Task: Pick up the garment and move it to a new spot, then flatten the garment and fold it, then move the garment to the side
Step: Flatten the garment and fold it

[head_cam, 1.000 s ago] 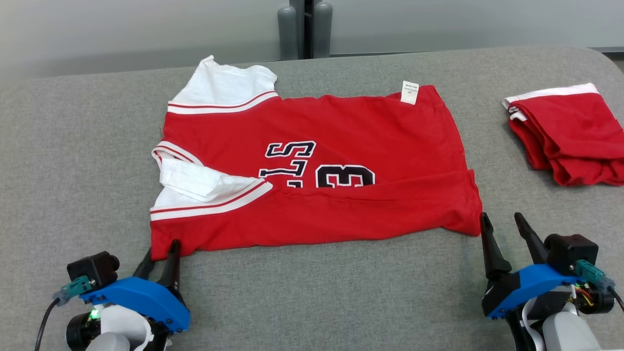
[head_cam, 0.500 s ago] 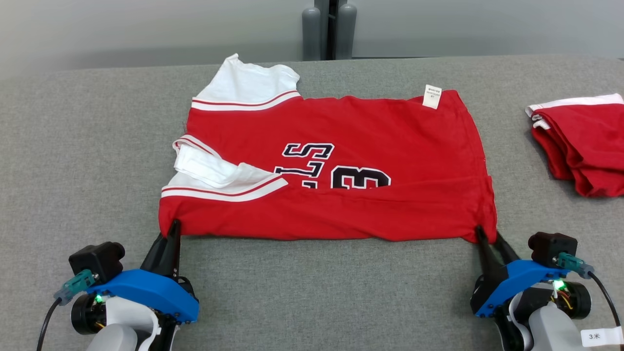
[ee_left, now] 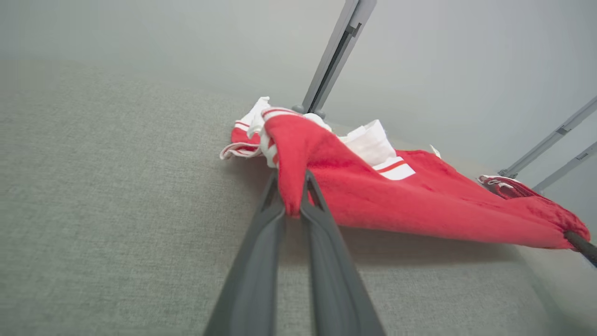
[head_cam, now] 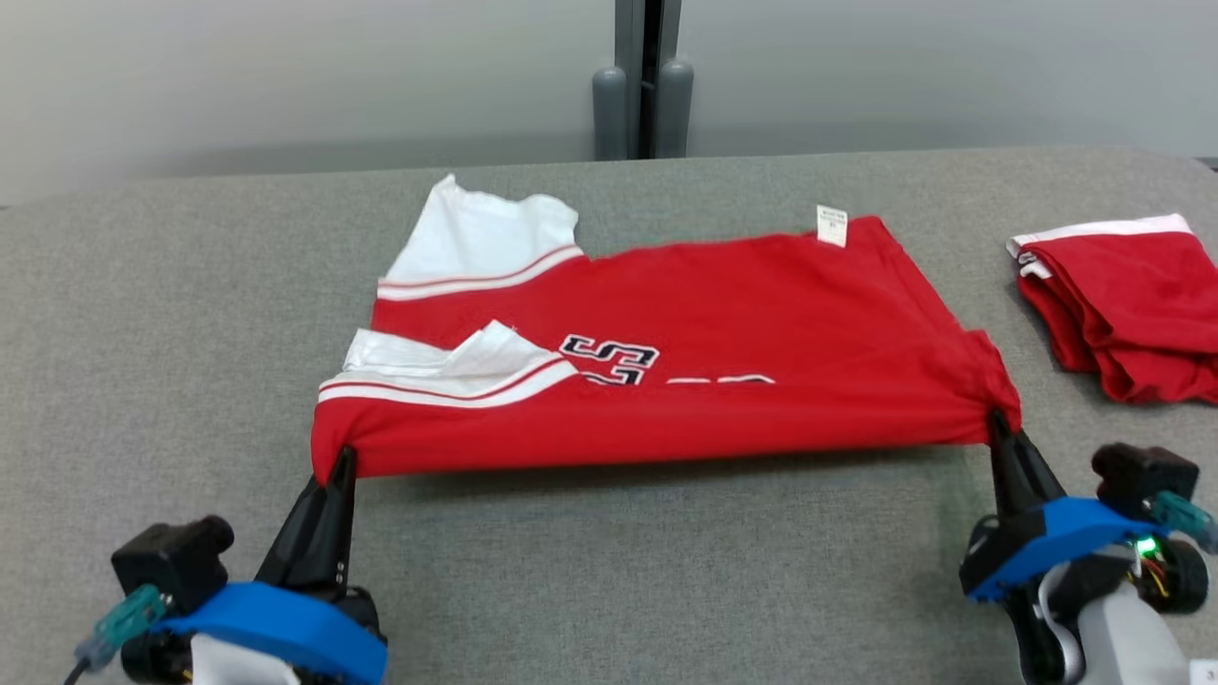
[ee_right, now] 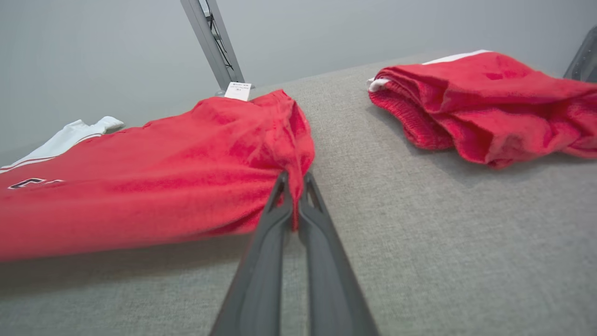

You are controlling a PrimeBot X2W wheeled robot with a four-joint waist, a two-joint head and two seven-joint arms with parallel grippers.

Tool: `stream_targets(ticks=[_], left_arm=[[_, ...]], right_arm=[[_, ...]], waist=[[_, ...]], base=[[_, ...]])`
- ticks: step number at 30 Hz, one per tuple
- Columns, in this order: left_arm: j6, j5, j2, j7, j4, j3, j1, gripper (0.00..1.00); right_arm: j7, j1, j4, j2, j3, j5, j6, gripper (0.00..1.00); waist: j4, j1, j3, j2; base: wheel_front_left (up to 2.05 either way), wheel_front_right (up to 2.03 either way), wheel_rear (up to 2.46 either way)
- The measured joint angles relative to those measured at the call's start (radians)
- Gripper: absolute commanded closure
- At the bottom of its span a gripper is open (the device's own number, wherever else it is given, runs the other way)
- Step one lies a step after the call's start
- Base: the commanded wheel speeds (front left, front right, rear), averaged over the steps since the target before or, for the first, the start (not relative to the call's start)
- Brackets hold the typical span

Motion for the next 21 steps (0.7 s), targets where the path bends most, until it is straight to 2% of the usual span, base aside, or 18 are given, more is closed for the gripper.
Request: stream_targets(ticks=[5,8,12,19,20,21], left_arm=[[0.045,0.002,0.027,0.048,-0.201,-0.009,0.119,1.00],[0.077,0.004,0.050,0.090,-0.264,-0.019,0.197,1.00],[0.105,-0.015,0.052,0.118,-0.281,-0.035,0.294,1.00],[0.103,-0.057,0.028,0.127,-0.227,-0.061,0.352,1.00],[0.101,-0.057,0.028,0.128,-0.211,-0.063,0.352,1.00],[0.098,-0.058,0.025,0.126,-0.200,-0.063,0.349,1.00]], right_arm=[[0.131,0.149,-0.188,0.000,-0.019,-0.008,0.000,1.00],[0.207,0.243,-0.282,-0.001,-0.012,-0.012,0.000,1.00],[0.274,0.348,-0.363,0.000,0.004,0.010,0.000,1.00],[0.294,0.408,-0.389,0.000,0.000,0.026,0.000,1.00],[0.294,0.408,-0.383,0.000,0.002,0.026,0.000,0.83],[0.293,0.408,-0.377,0.000,0.003,0.026,0.000,0.56]], waist=[[0.000,-0.0001,-0.025,0.0000],[0.000,0.0000,-0.032,0.0000],[-0.001,-0.0001,-0.035,0.0000],[-0.002,0.0000,-0.030,0.0000],[-0.003,-0.0001,-0.030,0.0000],[-0.004,-0.0001,-0.031,0.0000]], base=[[0.00,0.00,0.00],[0.00,0.00,0.00],[0.00,0.00,0.00],[0.00,0.00,0.00],[0.00,0.00,0.00],[0.00,0.00,0.00]])
